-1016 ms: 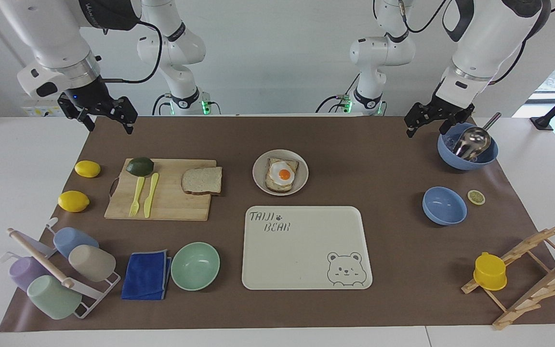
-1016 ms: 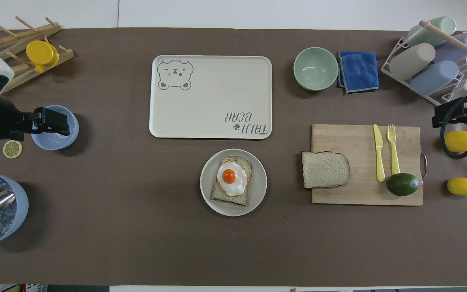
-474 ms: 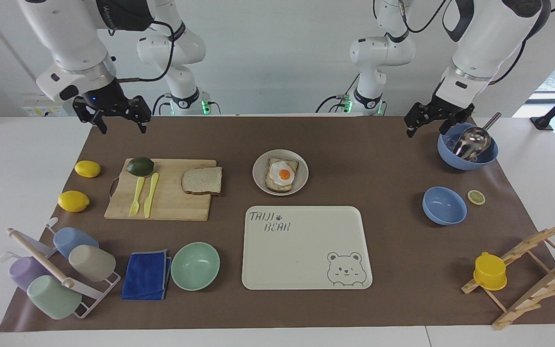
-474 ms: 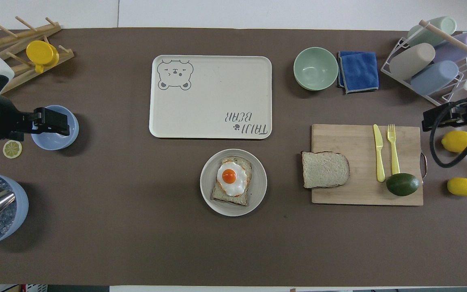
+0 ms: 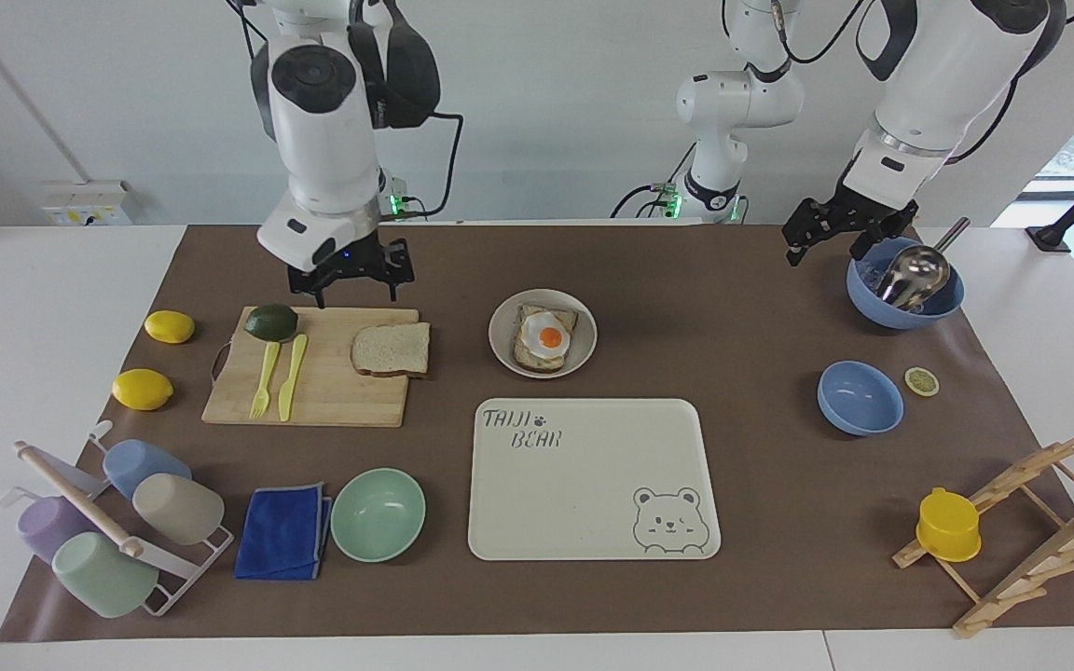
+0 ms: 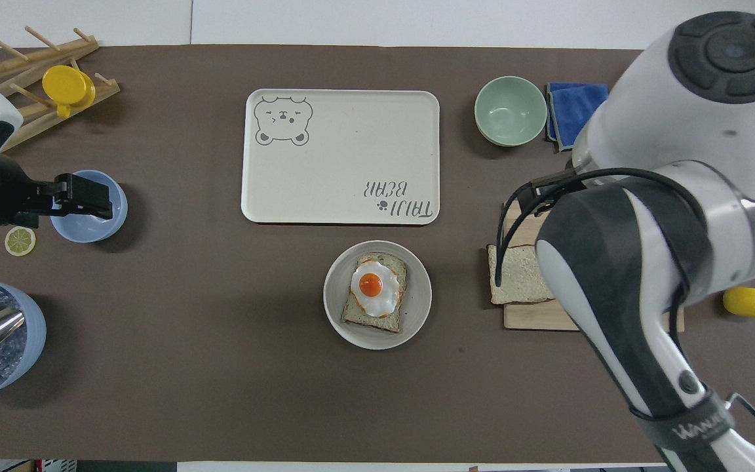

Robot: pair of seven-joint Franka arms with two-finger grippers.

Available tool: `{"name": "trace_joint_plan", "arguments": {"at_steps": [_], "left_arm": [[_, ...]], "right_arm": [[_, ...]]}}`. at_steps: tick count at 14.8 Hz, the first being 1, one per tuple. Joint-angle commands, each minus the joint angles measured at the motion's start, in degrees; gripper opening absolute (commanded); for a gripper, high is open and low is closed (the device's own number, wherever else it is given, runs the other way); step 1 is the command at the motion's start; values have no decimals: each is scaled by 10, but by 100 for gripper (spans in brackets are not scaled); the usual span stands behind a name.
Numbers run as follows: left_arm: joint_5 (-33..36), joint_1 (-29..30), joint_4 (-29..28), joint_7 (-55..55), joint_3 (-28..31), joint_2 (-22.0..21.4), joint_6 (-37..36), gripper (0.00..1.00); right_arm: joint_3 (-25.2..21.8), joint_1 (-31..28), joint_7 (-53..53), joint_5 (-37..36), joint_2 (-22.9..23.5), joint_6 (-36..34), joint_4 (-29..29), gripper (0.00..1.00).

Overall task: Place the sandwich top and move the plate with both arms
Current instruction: 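Reach the right gripper to the bread slice and grasp it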

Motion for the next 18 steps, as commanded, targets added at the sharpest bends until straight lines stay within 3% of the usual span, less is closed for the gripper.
{"name": "trace_joint_plan", "arguments": {"at_steps": [1, 6, 10, 18], "left_arm": [[-1, -1, -13, 0, 3, -13, -4, 100], [-1, -1, -13, 0, 3, -13, -4, 100], [-1, -1, -13, 0, 3, -13, -4, 100], [-1, -1, -13, 0, 3, -13, -4, 100]], "right_arm": [[-2, 48, 79, -22, 59, 45, 2, 100], [-2, 103, 144, -68, 127, 57, -8, 100], [-1, 110, 152, -139, 119, 59, -69, 100], [-2, 103, 169, -142, 96, 81, -146, 100]]}}
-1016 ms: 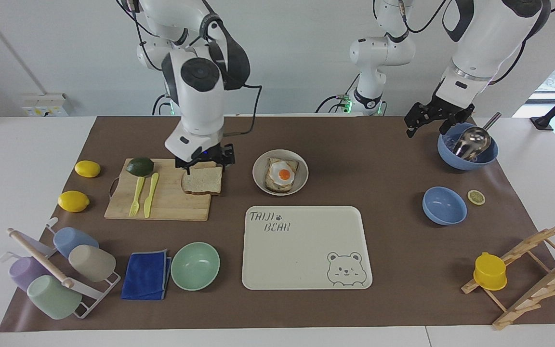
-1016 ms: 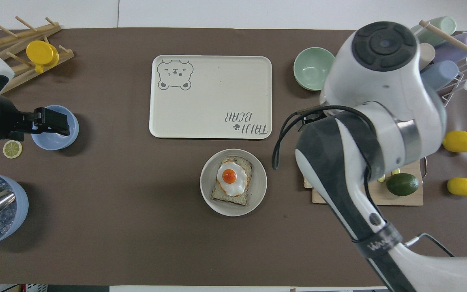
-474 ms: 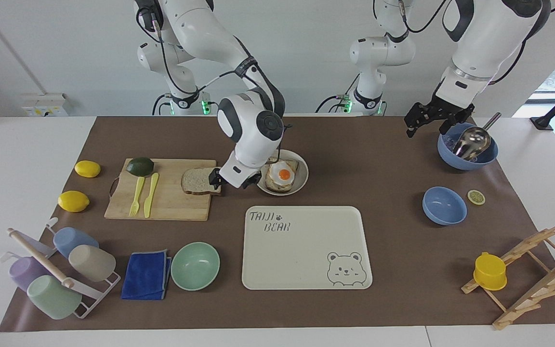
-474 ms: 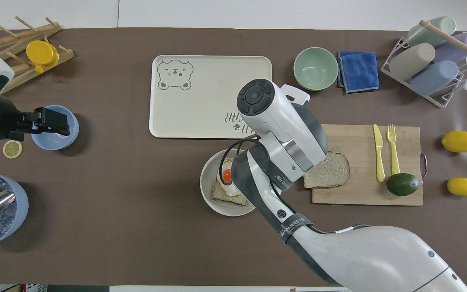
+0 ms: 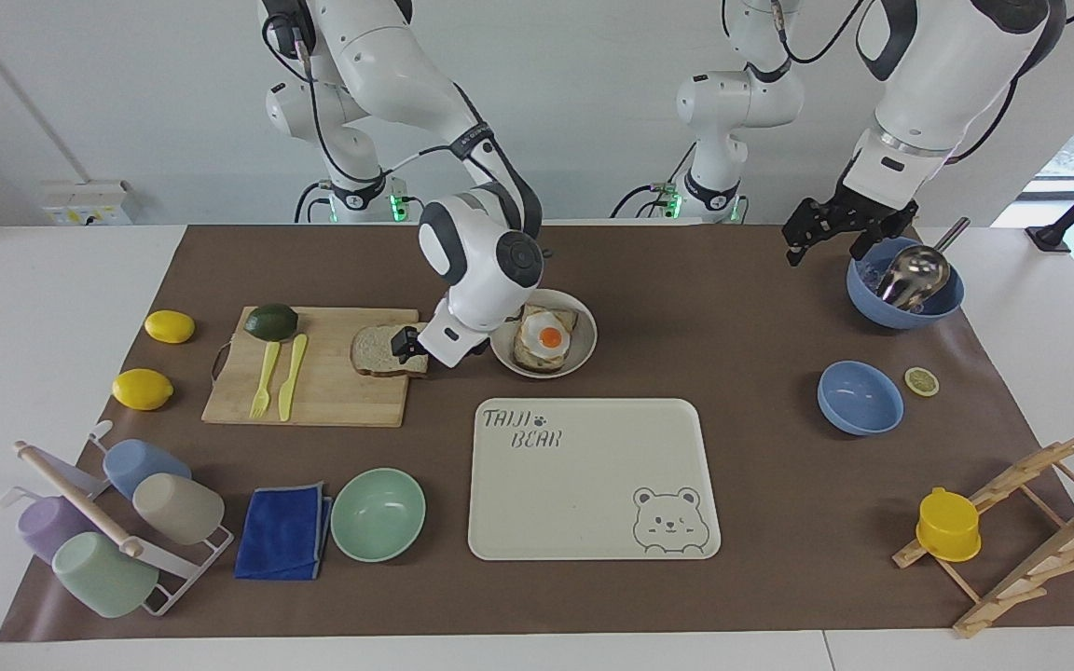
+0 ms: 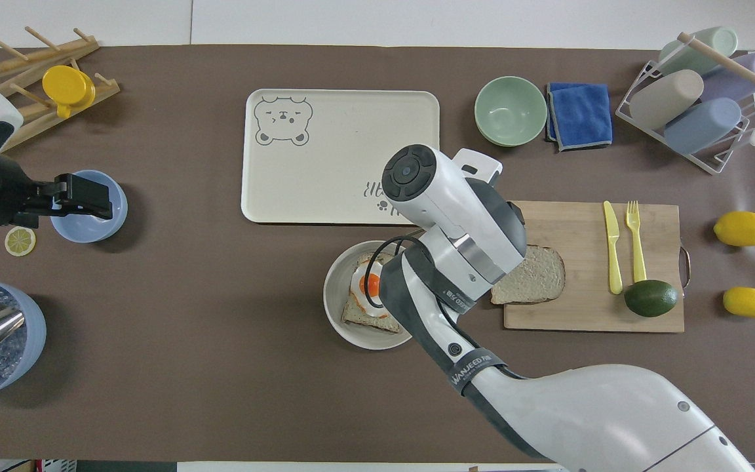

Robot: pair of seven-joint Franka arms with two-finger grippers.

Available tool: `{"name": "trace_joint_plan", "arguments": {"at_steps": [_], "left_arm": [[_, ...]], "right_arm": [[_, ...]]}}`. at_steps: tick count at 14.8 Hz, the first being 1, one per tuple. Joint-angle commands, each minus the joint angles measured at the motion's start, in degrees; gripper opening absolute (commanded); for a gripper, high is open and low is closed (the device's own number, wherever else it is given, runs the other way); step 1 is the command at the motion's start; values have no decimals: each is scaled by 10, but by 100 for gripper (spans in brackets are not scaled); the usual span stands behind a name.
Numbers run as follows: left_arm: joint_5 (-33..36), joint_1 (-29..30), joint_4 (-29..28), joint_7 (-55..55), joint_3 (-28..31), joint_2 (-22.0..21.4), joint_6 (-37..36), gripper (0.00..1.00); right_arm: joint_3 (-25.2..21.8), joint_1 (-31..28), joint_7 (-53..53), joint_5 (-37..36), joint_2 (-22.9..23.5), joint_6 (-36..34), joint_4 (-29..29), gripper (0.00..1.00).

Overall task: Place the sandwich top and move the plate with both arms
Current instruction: 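Lift the bread slice with the right gripper over the egg toast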

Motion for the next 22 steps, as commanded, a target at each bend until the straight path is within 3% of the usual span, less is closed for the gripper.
{"name": "trace_joint_plan", "arguments": {"at_steps": [1, 11, 18, 20, 22], "left_arm": [[-1, -1, -13, 0, 3, -13, -4, 100], [-1, -1, -13, 0, 3, -13, -4, 100], [-1, -1, -13, 0, 3, -13, -4, 100], [-1, -1, -13, -1, 3, -13, -5, 100], [-1, -1, -13, 0, 3, -13, -4, 100]], "right_arm": [[3, -6, 19, -11, -26, 20, -38, 100], [3, -4, 27, -11, -54, 53, -125, 100], [3, 0, 27, -24, -62, 59, -154, 100], [4, 5, 27, -48, -62, 56, -158, 93], [3, 10, 27, -50, -62, 55, -159, 76]]}}
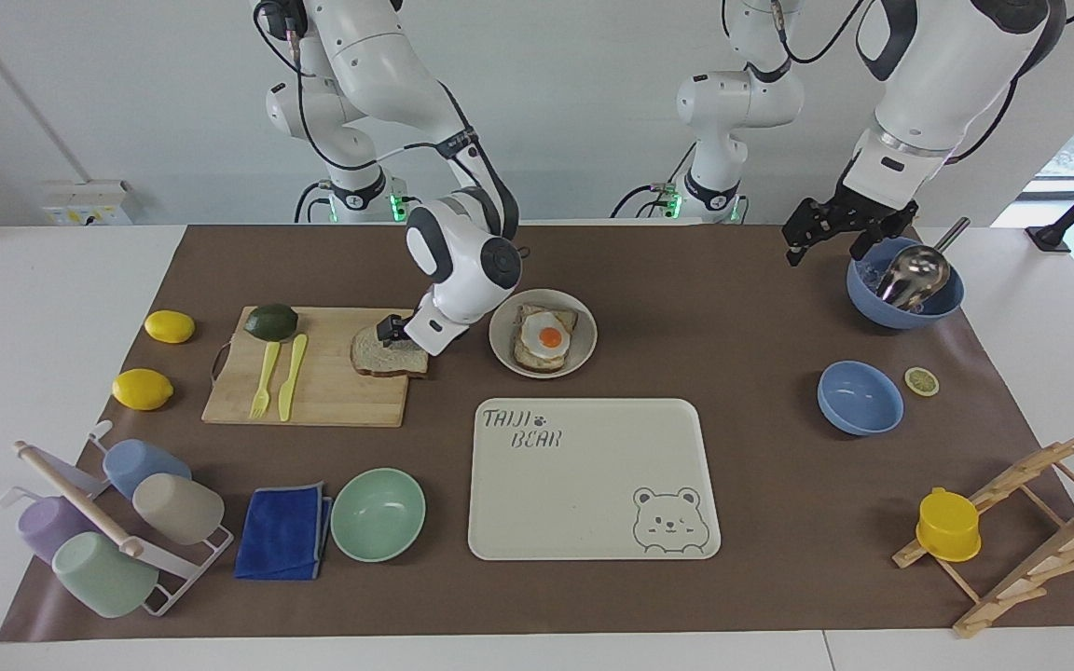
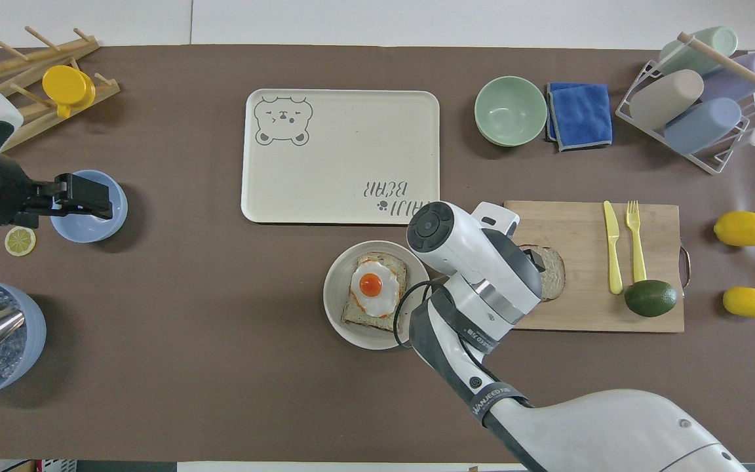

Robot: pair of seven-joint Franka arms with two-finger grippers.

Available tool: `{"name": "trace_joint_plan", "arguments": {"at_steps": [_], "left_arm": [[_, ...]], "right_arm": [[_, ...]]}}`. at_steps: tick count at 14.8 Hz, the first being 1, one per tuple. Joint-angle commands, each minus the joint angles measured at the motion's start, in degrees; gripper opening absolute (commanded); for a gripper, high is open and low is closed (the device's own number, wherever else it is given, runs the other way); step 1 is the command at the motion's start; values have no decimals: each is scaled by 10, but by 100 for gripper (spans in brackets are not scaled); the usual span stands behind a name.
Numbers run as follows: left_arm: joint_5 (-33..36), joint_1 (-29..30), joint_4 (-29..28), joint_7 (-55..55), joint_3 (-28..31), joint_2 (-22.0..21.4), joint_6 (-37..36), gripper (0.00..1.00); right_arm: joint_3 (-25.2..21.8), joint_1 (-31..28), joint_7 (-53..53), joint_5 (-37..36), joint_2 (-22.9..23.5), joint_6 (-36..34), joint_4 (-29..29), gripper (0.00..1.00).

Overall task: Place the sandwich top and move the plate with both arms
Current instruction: 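Lift the bread slice with the right gripper over the egg toast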

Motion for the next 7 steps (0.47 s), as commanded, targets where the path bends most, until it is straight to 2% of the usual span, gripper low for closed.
{"name": "trace_joint_plan", "arguments": {"at_steps": [1, 2, 5, 7], "left_arm": [[-1, -1, -13, 0, 3, -13, -4, 100], [-1, -1, -13, -1, 3, -13, -4, 100], [-1, -1, -13, -1, 3, -13, -4, 100], [-1, -1, -13, -2, 3, -13, -1, 100]], "right_arm": [[3, 5, 17, -17, -17, 13, -22, 65], [3, 5, 17, -18, -17, 10, -20, 52], [5, 6, 16, -16, -14, 7, -12, 1], [7, 6, 13, -14, -10, -12, 15, 0]]}}
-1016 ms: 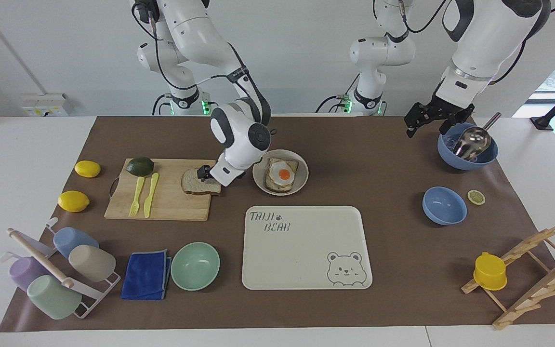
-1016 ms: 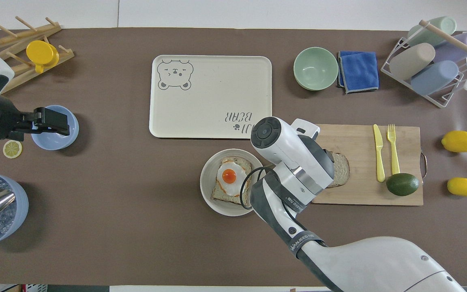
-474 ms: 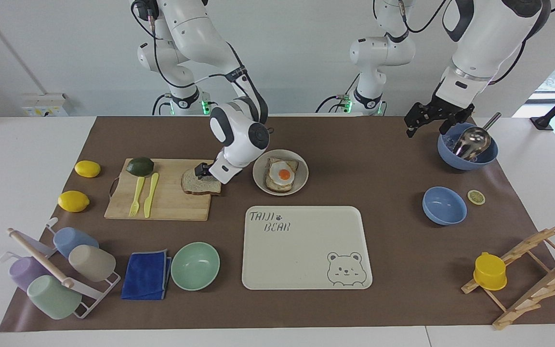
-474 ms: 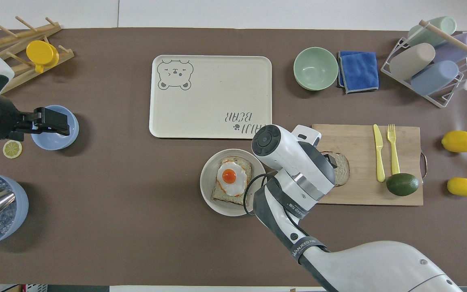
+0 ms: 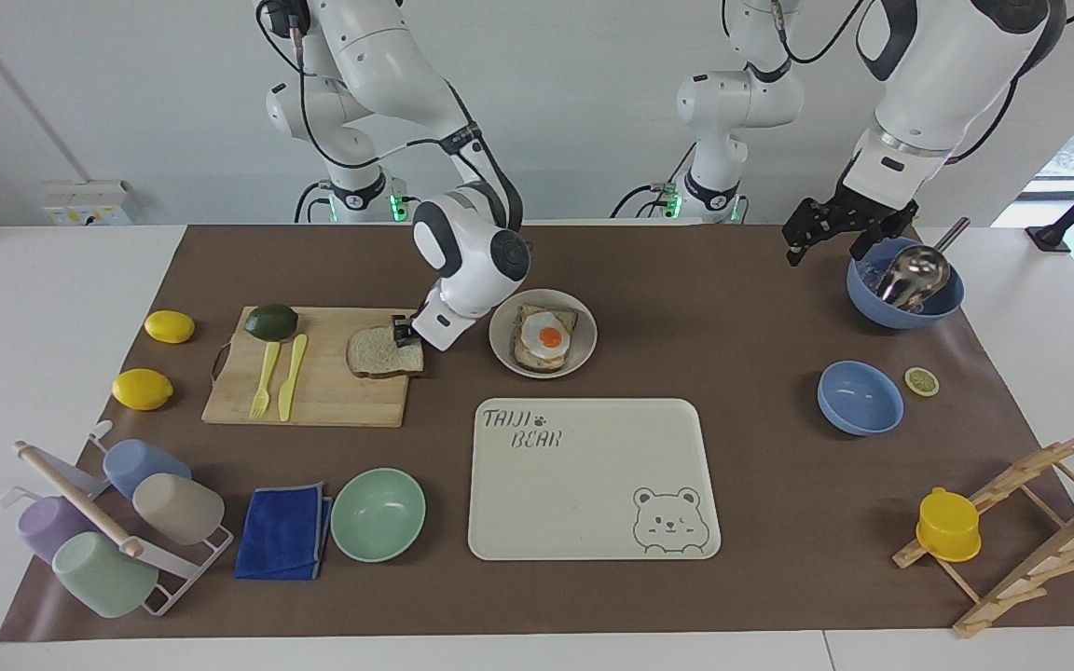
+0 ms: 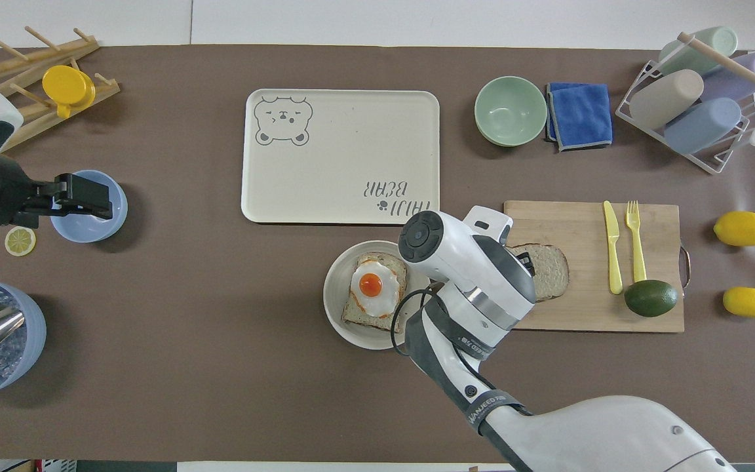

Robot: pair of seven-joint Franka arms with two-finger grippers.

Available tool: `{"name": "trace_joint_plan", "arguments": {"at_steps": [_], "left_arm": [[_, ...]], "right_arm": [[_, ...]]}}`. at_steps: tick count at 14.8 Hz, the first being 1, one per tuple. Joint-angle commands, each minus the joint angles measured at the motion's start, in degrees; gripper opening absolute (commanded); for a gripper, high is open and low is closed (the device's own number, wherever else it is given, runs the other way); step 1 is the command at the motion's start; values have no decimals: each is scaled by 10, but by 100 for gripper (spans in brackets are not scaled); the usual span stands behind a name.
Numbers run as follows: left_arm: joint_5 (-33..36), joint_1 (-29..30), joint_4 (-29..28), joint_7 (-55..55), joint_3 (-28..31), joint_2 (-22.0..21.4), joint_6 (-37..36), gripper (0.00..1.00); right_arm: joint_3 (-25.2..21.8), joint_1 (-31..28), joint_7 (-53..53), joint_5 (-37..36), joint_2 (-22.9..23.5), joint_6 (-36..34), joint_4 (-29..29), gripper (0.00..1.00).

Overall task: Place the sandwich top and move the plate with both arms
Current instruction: 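Lower the bread onto the egg toast and open the right gripper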

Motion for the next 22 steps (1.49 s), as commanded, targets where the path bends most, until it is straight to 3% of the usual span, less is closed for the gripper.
{"name": "trace_joint_plan", "arguments": {"at_steps": [1, 4, 7, 10, 14, 17, 22], "left_arm": [[-1, -1, -13, -2, 3, -13, -1, 100], [-1, -1, -13, -2, 3, -13, 1, 100], [-1, -2, -12, -2, 3, -13, 3, 100], [-1, -2, -12, 2, 3, -14, 3, 100], [-1, -1, -13, 0, 3, -15, 3, 100], [-1, 7, -15, 0, 3, -15, 3, 100], [-1, 7, -17, -2, 3, -18, 5, 100]], "right_arm": [[11, -3, 9, -8, 3, -30, 40, 0], [36, -2, 1, 31, 39, -109, 174, 0], [77, 0, 8, 31, 47, -119, 222, 0], [110, 15, 33, 29, 51, -120, 238, 0], [110, 52, 75, 49, 57, -116, 251, 0], [111, 54, 75, 62, 61, -48, 239, 0], [111, 60, 93, 76, 60, -20, 220, 0]]}}
